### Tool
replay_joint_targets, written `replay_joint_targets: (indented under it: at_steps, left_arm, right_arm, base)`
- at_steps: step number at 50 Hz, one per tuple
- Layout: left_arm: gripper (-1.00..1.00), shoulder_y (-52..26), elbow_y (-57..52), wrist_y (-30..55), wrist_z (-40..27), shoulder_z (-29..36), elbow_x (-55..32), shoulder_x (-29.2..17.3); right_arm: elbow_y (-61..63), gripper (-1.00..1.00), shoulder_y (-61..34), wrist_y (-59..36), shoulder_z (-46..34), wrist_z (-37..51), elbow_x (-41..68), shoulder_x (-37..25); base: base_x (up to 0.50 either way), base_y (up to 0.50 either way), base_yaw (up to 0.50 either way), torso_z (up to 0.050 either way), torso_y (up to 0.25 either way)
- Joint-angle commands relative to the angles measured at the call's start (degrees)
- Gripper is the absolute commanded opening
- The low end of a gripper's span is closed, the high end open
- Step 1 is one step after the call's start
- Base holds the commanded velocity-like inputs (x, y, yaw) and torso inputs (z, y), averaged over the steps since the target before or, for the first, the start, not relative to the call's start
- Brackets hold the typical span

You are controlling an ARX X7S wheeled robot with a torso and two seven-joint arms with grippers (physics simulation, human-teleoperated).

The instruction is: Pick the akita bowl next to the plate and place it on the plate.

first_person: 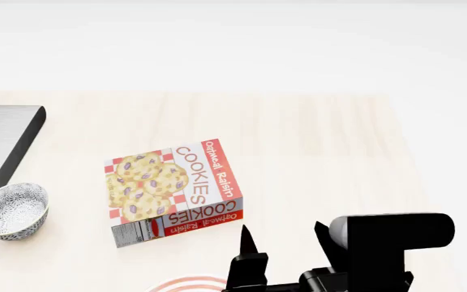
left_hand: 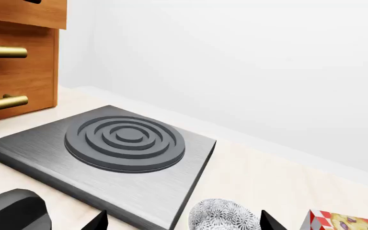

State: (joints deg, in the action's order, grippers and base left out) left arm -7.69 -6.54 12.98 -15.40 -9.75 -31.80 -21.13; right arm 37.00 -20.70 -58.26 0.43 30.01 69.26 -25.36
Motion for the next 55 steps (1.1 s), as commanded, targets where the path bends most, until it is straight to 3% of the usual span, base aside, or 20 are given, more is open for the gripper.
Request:
replay_joint_targets:
  at_steps: [1, 28, 55]
  left_arm:
    - [1.0, 0.0, 0.5, -0.6, 0.0, 0.2, 0.3, 0.1]
    - [1.0, 0.2, 0.4, -1.2, -0.1, 0.9, 0.9, -0.2]
    - [1.0, 0.3, 0.1, -1.3, 0.2, 0.7, -0.2, -0.5]
  right_arm:
    - [2.0, 1.0, 7.8, 8.8, 1.6, -5.6, -9.6, -0.1]
    - [-0.1, 1.0, 18.9, 27.3, -1.5, -12.6, -31.8, 0.1]
    - [1.2, 1.0, 22.9, 32.9, 1.7, -9.2, -38.8, -1.0]
  base:
    - [0.0, 0.0, 0.0, 0.0, 0.0]
    - [0.0, 0.0, 0.0, 0.0, 0.0]
    - [0.0, 0.0, 0.0, 0.0, 0.0]
